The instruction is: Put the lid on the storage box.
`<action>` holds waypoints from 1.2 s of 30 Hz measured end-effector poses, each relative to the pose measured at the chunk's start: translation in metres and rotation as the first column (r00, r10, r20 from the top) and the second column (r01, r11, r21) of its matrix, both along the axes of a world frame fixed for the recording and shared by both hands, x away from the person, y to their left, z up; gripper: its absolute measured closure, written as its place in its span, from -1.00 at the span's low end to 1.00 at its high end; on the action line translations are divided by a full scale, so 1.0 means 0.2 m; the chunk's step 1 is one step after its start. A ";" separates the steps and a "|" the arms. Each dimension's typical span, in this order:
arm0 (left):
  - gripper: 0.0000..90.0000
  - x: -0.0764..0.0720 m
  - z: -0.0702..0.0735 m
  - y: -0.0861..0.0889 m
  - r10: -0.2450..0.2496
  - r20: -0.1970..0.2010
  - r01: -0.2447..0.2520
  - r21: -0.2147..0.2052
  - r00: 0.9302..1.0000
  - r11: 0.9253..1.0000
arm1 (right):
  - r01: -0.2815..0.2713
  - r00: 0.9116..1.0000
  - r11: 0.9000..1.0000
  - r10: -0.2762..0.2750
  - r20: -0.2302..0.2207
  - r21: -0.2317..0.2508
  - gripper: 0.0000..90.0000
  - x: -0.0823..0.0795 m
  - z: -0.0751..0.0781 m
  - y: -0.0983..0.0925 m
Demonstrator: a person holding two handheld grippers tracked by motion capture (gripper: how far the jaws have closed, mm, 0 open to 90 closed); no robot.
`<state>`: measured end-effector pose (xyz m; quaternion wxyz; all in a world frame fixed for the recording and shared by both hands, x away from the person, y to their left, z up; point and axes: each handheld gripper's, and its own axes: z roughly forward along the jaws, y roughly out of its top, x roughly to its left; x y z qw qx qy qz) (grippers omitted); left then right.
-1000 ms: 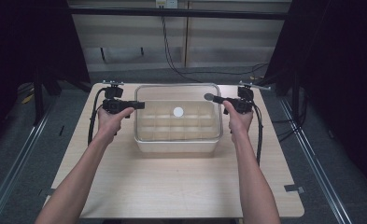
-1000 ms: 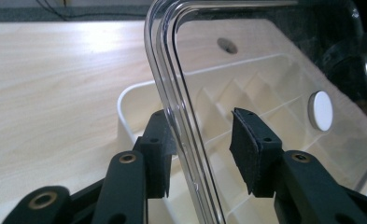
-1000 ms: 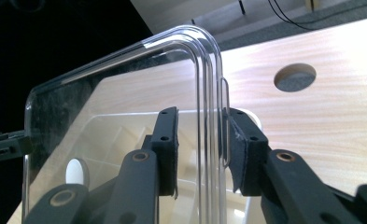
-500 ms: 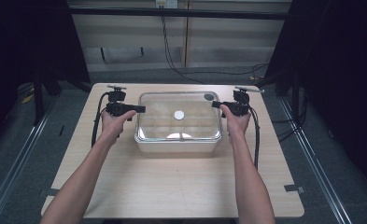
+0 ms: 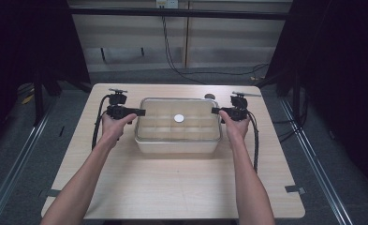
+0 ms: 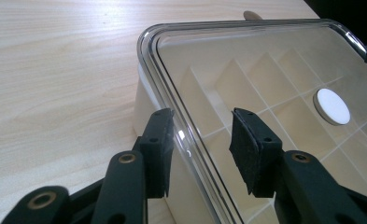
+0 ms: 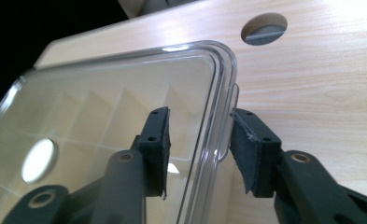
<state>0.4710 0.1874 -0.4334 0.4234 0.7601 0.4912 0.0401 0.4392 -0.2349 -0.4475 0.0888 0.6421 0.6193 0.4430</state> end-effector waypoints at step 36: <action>0.51 -0.17 -0.01 0.07 -0.073 0.028 0.073 0.008 0.997 0.997 | -0.064 0.998 0.994 0.065 0.013 -0.088 0.13 -0.09 0.01 0.05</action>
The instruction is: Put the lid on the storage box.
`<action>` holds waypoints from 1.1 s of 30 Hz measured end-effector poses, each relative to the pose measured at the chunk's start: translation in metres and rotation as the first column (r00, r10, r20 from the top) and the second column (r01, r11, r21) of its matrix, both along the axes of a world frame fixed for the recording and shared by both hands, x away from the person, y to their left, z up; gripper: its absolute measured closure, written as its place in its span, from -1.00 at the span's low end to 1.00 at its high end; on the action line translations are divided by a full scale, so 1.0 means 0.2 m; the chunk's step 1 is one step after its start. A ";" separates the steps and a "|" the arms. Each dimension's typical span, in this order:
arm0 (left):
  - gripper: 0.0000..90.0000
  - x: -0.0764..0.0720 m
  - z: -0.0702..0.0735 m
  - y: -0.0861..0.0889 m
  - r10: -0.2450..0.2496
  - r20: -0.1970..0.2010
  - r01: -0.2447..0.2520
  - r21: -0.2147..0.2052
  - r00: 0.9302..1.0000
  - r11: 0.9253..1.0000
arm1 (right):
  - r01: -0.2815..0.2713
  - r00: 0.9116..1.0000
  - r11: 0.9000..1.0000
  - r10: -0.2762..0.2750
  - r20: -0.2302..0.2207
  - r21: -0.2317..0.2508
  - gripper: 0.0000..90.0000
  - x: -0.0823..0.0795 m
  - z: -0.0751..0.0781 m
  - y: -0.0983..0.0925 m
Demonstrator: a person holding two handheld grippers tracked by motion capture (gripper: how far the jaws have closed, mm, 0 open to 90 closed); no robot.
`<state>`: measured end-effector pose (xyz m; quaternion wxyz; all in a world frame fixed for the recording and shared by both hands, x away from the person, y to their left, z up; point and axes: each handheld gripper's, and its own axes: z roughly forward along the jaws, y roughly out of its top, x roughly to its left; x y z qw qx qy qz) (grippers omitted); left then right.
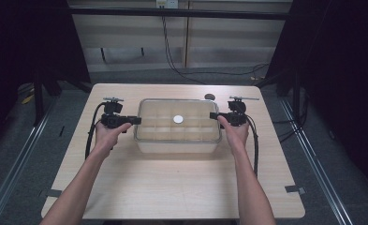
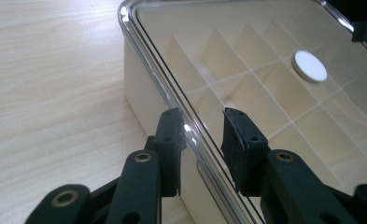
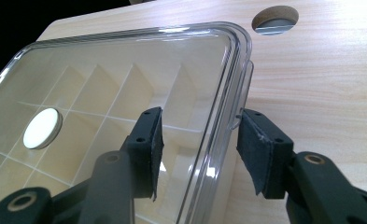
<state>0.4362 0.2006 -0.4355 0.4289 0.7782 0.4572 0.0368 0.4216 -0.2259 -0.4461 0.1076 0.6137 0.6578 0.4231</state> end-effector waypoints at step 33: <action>-0.28 -0.45 0.09 0.23 -0.054 0.121 0.054 0.005 0.991 0.999 | -0.157 0.966 0.986 0.164 0.198 -0.052 -0.39 -0.52 0.20 -0.05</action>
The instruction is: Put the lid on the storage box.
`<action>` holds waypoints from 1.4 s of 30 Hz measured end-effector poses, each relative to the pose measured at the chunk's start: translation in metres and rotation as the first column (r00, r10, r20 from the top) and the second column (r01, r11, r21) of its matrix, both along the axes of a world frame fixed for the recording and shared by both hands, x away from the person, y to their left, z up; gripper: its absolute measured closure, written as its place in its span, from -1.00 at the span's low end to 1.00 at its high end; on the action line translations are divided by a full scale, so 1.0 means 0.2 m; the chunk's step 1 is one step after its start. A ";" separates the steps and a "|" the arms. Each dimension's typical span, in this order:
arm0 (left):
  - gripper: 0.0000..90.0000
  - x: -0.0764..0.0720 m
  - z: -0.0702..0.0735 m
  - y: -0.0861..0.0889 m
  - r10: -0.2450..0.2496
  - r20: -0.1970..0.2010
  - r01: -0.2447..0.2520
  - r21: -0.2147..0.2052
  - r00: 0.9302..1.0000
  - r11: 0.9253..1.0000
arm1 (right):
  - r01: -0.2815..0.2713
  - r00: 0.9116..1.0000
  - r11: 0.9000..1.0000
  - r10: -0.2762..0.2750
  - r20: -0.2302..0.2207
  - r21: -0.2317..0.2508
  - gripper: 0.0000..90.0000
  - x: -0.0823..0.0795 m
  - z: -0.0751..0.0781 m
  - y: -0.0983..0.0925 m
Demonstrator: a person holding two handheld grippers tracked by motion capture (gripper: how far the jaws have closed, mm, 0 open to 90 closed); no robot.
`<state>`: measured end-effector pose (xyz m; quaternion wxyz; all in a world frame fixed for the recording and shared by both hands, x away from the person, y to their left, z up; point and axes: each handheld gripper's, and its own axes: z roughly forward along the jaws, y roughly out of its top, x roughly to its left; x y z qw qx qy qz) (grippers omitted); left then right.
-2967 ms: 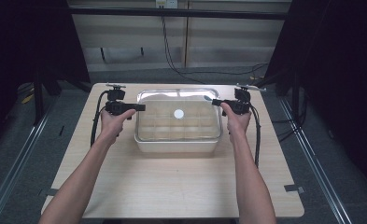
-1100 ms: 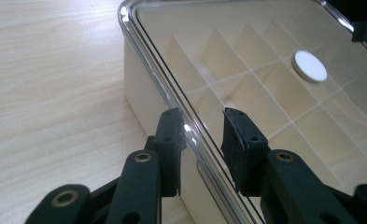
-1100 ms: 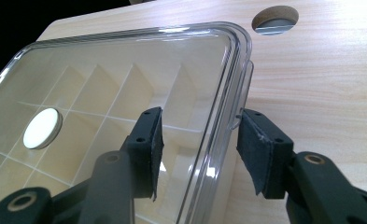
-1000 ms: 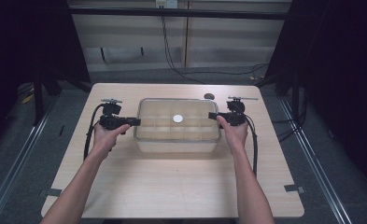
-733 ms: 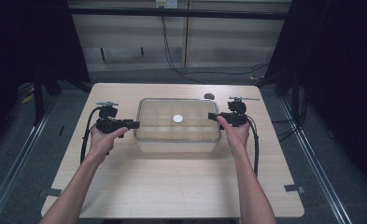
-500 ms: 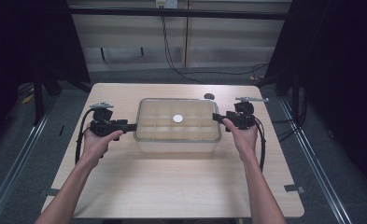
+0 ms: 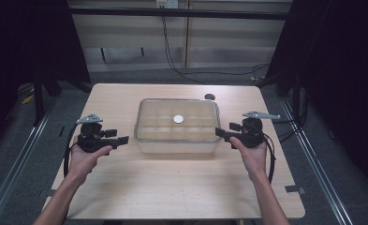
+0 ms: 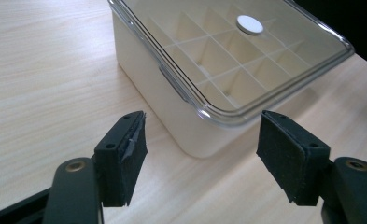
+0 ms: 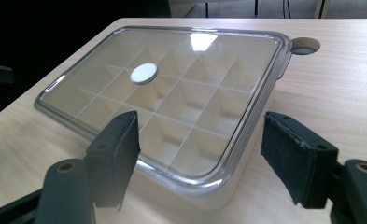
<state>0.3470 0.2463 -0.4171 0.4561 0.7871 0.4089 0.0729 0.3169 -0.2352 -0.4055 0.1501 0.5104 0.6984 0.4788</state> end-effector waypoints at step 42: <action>-0.42 -0.53 -0.27 0.17 -0.003 -0.072 0.007 0.053 0.997 0.999 | 0.065 0.997 0.998 -0.065 -0.029 0.012 -0.45 -0.63 -0.26 -0.17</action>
